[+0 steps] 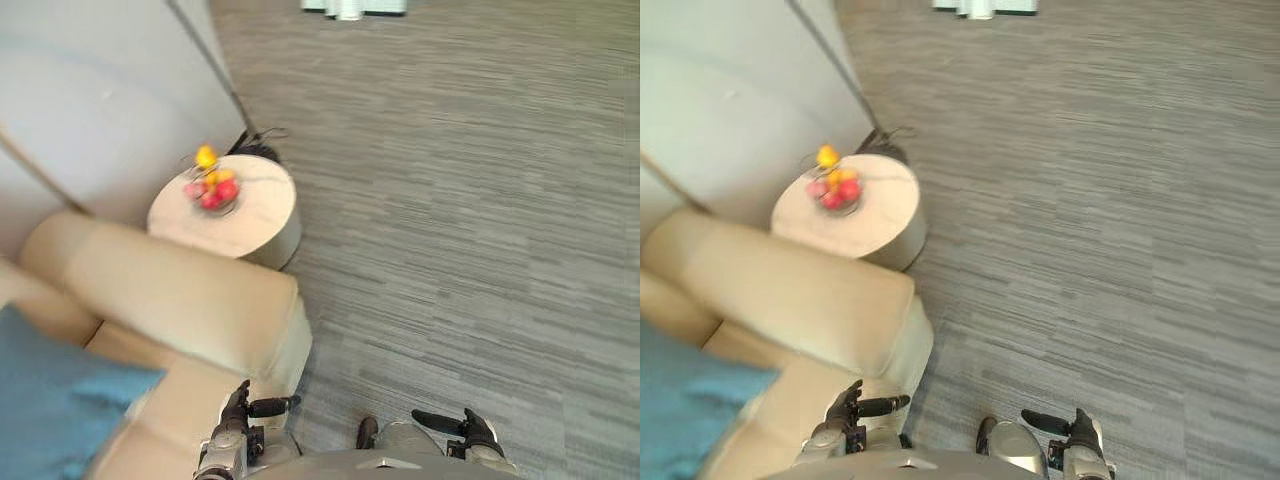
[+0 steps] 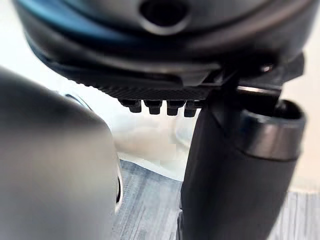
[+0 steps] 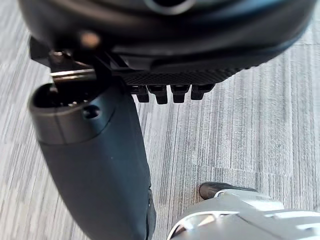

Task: Pick up cushions and gather them together orderly.

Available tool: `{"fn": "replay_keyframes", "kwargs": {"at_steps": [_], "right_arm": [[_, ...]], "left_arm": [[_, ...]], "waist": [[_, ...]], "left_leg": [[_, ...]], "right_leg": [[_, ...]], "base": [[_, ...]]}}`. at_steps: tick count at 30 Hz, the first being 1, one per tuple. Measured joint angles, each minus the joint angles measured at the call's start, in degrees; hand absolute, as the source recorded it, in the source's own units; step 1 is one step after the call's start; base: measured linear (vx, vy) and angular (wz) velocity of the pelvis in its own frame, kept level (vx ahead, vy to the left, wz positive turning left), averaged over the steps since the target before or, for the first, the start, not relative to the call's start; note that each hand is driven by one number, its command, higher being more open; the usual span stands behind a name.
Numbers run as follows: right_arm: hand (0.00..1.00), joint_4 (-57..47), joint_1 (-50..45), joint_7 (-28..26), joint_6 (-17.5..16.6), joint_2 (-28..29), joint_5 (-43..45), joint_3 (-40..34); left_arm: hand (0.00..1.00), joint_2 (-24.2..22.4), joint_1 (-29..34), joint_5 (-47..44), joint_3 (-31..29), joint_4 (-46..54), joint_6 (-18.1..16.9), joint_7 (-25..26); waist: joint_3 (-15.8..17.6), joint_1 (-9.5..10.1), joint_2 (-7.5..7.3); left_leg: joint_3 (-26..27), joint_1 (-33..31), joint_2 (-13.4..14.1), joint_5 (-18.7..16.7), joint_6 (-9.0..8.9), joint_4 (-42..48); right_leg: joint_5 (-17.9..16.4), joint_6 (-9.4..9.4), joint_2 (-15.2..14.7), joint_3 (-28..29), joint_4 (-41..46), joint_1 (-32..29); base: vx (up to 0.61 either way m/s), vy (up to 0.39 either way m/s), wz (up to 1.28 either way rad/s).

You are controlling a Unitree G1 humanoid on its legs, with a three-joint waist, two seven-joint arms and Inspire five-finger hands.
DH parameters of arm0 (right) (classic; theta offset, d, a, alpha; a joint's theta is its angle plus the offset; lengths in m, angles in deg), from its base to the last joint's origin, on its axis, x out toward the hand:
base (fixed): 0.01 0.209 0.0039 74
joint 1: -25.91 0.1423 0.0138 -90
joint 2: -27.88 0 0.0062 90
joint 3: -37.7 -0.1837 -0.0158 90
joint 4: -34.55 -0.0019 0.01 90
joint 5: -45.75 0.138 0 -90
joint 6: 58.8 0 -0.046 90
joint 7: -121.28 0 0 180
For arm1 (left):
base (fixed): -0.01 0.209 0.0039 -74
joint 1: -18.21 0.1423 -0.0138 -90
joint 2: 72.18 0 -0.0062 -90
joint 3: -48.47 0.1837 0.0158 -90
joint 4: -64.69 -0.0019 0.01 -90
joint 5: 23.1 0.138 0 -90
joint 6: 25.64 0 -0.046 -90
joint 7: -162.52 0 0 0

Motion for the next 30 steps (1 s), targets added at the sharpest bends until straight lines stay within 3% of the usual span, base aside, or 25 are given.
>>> {"fn": "replay_keyframes", "kwargs": {"at_steps": [1,2,4,6,8,11,13,14,15,16,17,18,22,27,28,30], "right_arm": [[1.0,-0.54,-0.89,0.25,0.06,-0.45,-0.02,-0.04],[1.0,-1.75,-2.78,0.81,0.11,-0.93,-0.06,-0.12],[1.0,-3.22,-3.76,0.75,0.64,-0.65,-0.15,-0.44],[1.0,-3.73,-3.66,0.47,0.72,-0.17,-0.53,-0.42],[1.0,-5.2,-3.88,0.56,0.66,0.95,-0.49,-0.33],[1.0,-5.42,-3.81,0.49,0.71,0.88,-0.53,-0.33],[1.0,-5.45,-3.15,0.4,0.72,0.75,-0.72,-0.66],[1.0,-5.42,-2.9,0.34,0.63,0.52,-0.98,-0.6],[1.0,-5.4,-2.83,0.35,0.64,0.36,-0.99,-0.6],[1.0,-5.14,-2.76,0.3,0.64,0.05,-1.02,-0.58],[1.0,-4.97,-2.63,0.3,0.6,-0.01,-1.05,-0.53],[1.0,-3.0,-1.52,0.3,0.49,-0.73,-1.08,-0.5],[1.0,-1.56,-0.19,0.32,0.5,-1.66,-2.2,0.71],[1.0,-0.81,0.13,0.39,0.27,-1.92,-2.11,2.63],[1.0,-0.51,0.12,0.58,0.02,-1.91,-2.1,3.03],[1.0,-0.24,0.27,0.68,-0.03,-1.95,-2.07,2.98]], "left_arm": [[1.0,-1.02,0.09,-0.77,-1.6,-0.24,1.12,0.61],[1.0,-2.81,1.25,-3.37,-5.74,-0.06,1.86,2.67],[1.0,-2.06,0.84,-3.64,-6.95,-0.95,3.73,2.44],[1.0,0.07,0.95,-2.82,-6.88,-1.76,4.42,2.34],[1.0,1.4,5.32,-0.87,-6.69,-1.92,2.91,2.91],[1.0,1.75,6.87,-0.9,-6.71,-2.56,2.86,3.33],[1.0,1.99,7.35,-0.95,-6.71,-2.82,2.97,3.78],[1.0,2.56,8.01,-1.07,-6.61,-3.25,3.34,4.09],[1.0,2.97,8.26,-1.06,-6.2,-3.26,3.83,4.18],[1.0,3.71,8.87,-1.07,-5.91,-3.24,3.88,4.25],[1.0,3.91,8.99,-1.06,-5.9,-3.24,3.87,4.28],[1.0,4.72,9.32,-1.05,-5.85,-3.32,4.04,4.54],[1.0,5.39,10.64,-1.07,-1.85,-4.5,4.09,4.79],[1.0,5.14,11.28,-3.7,0.55,-4.59,5.55,4.66],[1.0,5.14,11.44,-4.61,0.84,-4.59,6.13,4.67],[1.0,4.42,12.06,-4.6,2.9,-4.47,6.17,4.6]], "waist": [[-0.56,0.17,1.4],[-1.41,0.53,3.2],[-1.39,0.76,3.04],[-1.51,1.2,2.37],[-1.95,1.46,0.71],[-2.38,1.66,0.82],[-2.35,2.39,0.72],[-2.4,2.68,0.62],[-2.57,2.53,0.8],[-2.65,2.53,0.77],[-2.67,2.54,0.74],[-2.64,2.57,0.89],[-2.92,3.54,1.37],[-2.85,4.11,1.26],[-2.65,4.64,0.93],[-2.47,4.83,0.6]], "left_leg": [[-4.4,0.06,-0.39,5.49,0.95,-5.7],[-3.76,0.96,0.17,10.17,1.32,-6.62],[-0.81,2.34,-0.41,9.88,1.79,-8.13],[2.53,4.07,-0.38,9.93,1.84,-10.06],[8.76,8.47,-0.12,10.01,1.71,-13.83],[13.33,10.56,0.19,10.18,1.43,-15.98],[17.19,11.31,0.38,10.2,1.37,-16.11],[20.17,12.44,0.69,10.21,1.34,-16.31],[21.06,12.71,1.17,10.26,1.24,-16.48],[22.19,13.21,1.67,10.67,0.56,-17.01],[22.44,13.29,1.77,10.73,0.39,-17.13],[23.49,13.86,2.72,11.2,-1.14,-17.23],[24.11,14.94,4.05,12.31,-1.11,-15.74],[23.33,9.94,11.1,12.3,-0.51,1.86],[19.22,7.92,10.7,8.07,1.37,5.89],[13.69,6.01,6.95,3.82,1.02,6.38]], "right_leg": [[0.11,1.55,1.37,2.94,0.01,-0.19],[-0.25,2.61,2.05,5.16,0.21,-0.31],[-0.79,4.18,1.09,7.28,1.13,-0.95],[-1.21,4.55,1.09,10.38,2.53,-2.32],[-1.46,4.79,1.98,15.49,3.07,-2.59],[-2.01,5.61,2.38,17.15,4.38,-4.31],[-4.09,5.65,-1.54,8.97,7.29,-6.75],[-3.81,6.41,-5.62,-0.61,8.68,-7.6],[-4.2,5.98,-7.71,-6.76,9.14,-7.42],[-5.68,5.45,-12.61,-19.38,11.84,-6.98],[-6.03,5.58,-13.91,-23.01,12.66,-6.69],[-6.6,5.83,-15.22,-29.68,14.87,-6.27],[-6.19,4.93,-11.35,-25.64,12.47,-6.04],[-2.2,2.84,-4.77,-21.33,1.78,-1.91],[-1.4,2.15,-3.5,-18.4,0.1,-1.26],[-0.95,1.89,-3.08,-15.91,-0.82,-1.12]], "base": [[0.14,0.153,-1.41],[0.18,0.185,-1.1],[0.15,0.124,-0.65],[0.12,0.086,-0.96],[0.12,0.066,-1.23],[0.07,0.04,-0.73],[0.01,0.012,-0.91],[0.0,-0.021,-0.88],[0.04,-0.072,-0.71],[0.05,-0.073,-0.32],[0.12,-0.173,-0.44],[0.1,-0.155,-0.43],[0.05,-0.161,-0.58],[-0.02,-0.178,-0.48],[-0.07,-0.098,-0.68],[-0.07,-0.026,-0.53]]}}
